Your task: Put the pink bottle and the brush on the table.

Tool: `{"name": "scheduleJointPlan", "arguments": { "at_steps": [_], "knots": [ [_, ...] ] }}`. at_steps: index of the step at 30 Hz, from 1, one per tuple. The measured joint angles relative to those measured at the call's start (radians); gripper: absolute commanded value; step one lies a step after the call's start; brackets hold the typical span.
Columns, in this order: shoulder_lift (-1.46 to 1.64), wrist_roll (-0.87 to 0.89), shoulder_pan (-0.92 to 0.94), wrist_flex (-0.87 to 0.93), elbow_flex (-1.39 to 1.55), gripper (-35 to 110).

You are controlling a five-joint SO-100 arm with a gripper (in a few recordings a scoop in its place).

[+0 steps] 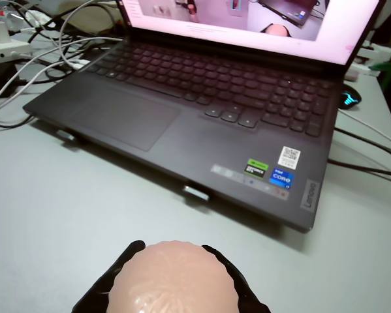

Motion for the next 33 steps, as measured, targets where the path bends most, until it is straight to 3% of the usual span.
{"name": "scheduleJointPlan", "arguments": {
  "at_steps": [13, 33],
  "knots": [
    [-0.126, -0.014, -0.005, -0.196, 0.051, 0],
    [-0.213, -0.051, -0.005, -0.318, 0.067, 1]
  ]
}}
